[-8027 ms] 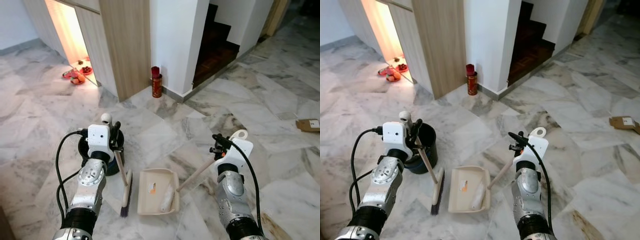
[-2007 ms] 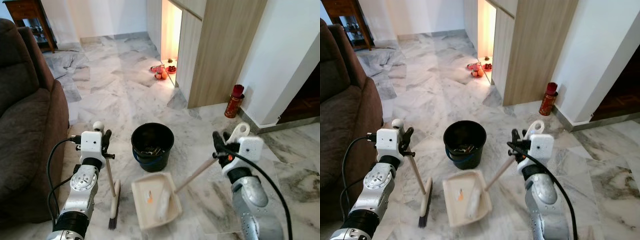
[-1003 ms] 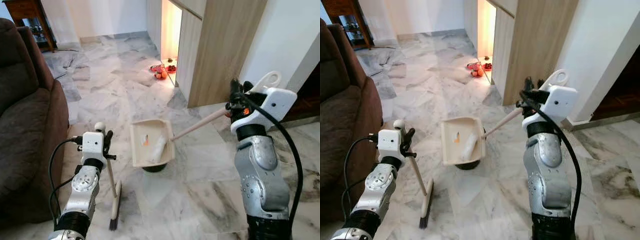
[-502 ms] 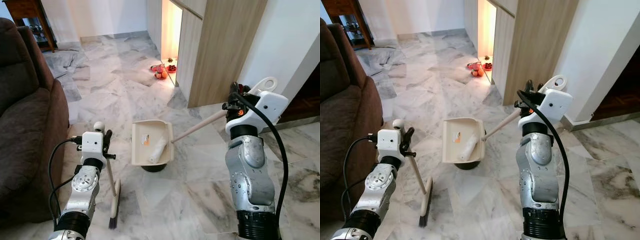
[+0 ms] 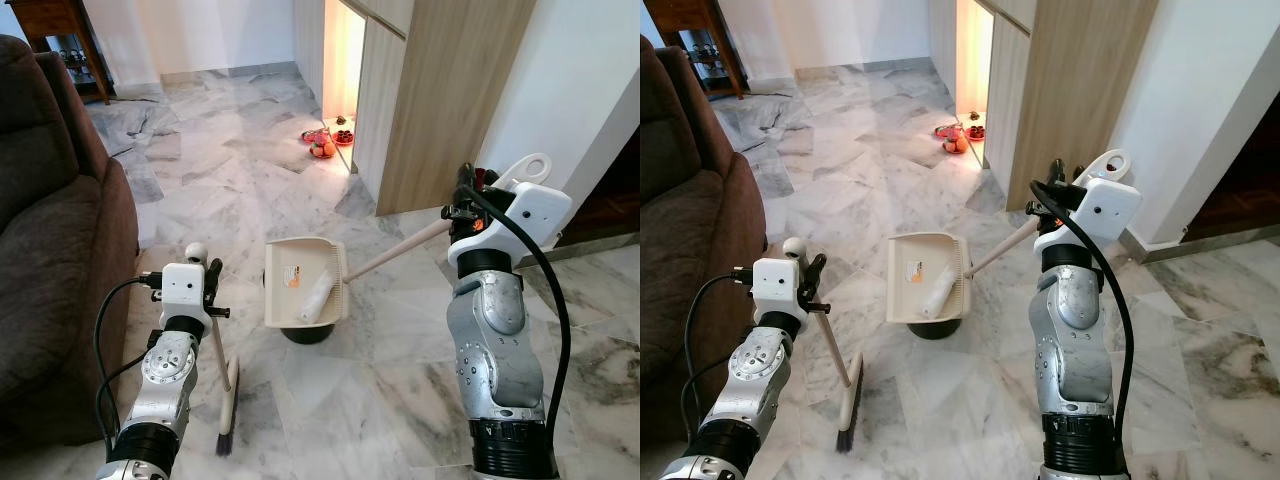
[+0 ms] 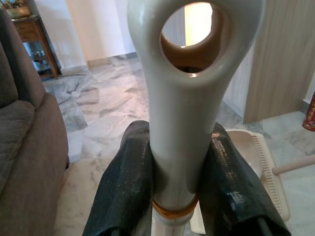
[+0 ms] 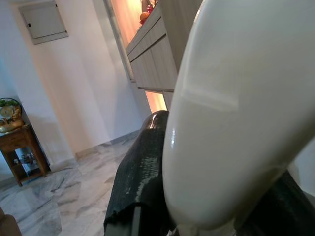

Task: Sweep floor

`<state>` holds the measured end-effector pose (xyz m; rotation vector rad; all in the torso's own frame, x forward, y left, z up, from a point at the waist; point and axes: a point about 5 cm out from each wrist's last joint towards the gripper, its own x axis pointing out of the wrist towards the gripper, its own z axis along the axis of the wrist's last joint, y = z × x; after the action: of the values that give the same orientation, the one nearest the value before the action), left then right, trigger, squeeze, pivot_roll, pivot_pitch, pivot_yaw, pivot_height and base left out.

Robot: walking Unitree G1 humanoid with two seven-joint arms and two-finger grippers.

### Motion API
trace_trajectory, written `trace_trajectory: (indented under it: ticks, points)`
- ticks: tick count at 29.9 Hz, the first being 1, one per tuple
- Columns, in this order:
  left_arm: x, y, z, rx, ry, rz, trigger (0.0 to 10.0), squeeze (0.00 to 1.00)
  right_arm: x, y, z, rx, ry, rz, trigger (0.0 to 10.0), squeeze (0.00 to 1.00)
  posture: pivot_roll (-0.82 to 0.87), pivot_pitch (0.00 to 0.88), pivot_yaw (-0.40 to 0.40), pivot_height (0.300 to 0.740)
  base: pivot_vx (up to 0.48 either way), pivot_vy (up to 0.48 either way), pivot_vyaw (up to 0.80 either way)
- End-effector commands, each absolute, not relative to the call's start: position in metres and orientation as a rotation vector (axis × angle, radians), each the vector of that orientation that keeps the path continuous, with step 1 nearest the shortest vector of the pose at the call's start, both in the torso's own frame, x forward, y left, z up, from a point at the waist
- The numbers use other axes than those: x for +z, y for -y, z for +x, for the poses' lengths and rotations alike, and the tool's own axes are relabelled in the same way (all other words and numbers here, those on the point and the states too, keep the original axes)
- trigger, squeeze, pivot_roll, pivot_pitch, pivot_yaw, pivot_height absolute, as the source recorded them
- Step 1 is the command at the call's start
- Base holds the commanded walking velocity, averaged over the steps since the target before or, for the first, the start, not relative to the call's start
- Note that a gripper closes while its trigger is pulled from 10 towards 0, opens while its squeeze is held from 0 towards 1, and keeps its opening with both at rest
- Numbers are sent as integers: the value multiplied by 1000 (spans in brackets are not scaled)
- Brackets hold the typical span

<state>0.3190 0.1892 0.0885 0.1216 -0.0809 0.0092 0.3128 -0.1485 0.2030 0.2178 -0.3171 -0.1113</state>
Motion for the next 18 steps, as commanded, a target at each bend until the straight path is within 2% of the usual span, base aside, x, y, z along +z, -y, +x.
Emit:
trace_trajectory:
  ticks: [1, 18]
  points:
    - [98, -193, 320, 18, 130, 152, 10000, 0, 221, 143, 313, -88, 404, 235, 10000, 0, 13, 0, 9, 740, 0, 0, 0]
    - [98, -193, 320, 18, 130, 152, 10000, 0, 221, 143, 313, -88, 404, 235, 10000, 0, 13, 0, 9, 740, 0, 0, 0]
